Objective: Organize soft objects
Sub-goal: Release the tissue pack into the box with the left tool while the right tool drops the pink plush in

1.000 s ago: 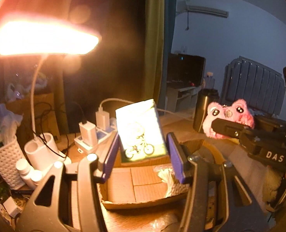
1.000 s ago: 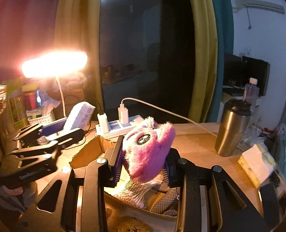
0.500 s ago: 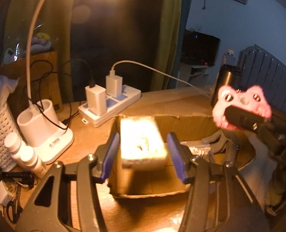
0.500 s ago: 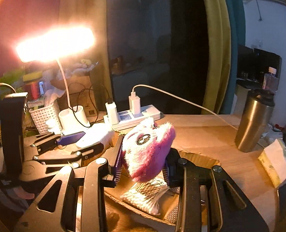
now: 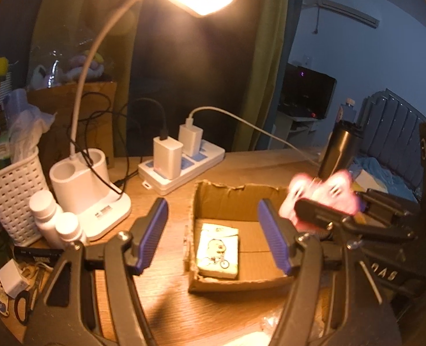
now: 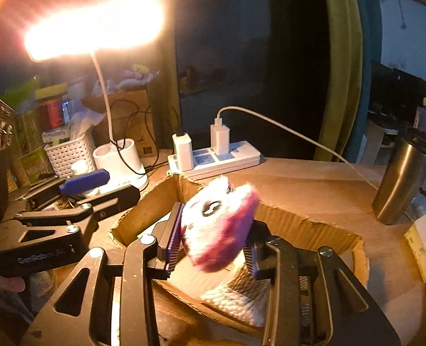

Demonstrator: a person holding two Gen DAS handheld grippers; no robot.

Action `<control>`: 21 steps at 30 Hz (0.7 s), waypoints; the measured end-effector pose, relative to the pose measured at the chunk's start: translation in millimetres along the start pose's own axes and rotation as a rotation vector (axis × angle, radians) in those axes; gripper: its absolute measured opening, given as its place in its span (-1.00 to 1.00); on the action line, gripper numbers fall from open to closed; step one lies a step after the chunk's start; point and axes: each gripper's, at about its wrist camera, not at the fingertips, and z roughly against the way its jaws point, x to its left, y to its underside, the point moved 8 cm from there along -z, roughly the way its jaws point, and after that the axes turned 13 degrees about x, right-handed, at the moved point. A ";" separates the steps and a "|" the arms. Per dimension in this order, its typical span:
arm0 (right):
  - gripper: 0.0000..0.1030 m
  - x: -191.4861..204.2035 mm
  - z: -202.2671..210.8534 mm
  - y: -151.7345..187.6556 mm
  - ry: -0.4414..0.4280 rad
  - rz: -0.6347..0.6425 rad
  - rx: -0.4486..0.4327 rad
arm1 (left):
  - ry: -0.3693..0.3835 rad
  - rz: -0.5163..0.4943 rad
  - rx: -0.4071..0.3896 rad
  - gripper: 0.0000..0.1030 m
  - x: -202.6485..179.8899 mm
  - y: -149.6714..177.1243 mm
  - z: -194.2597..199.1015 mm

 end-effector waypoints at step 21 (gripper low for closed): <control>0.18 -6.2 59.6 10.6 0.090 -0.020 -0.076 | -0.050 0.002 -0.103 0.30 -3.2 8.1 58.1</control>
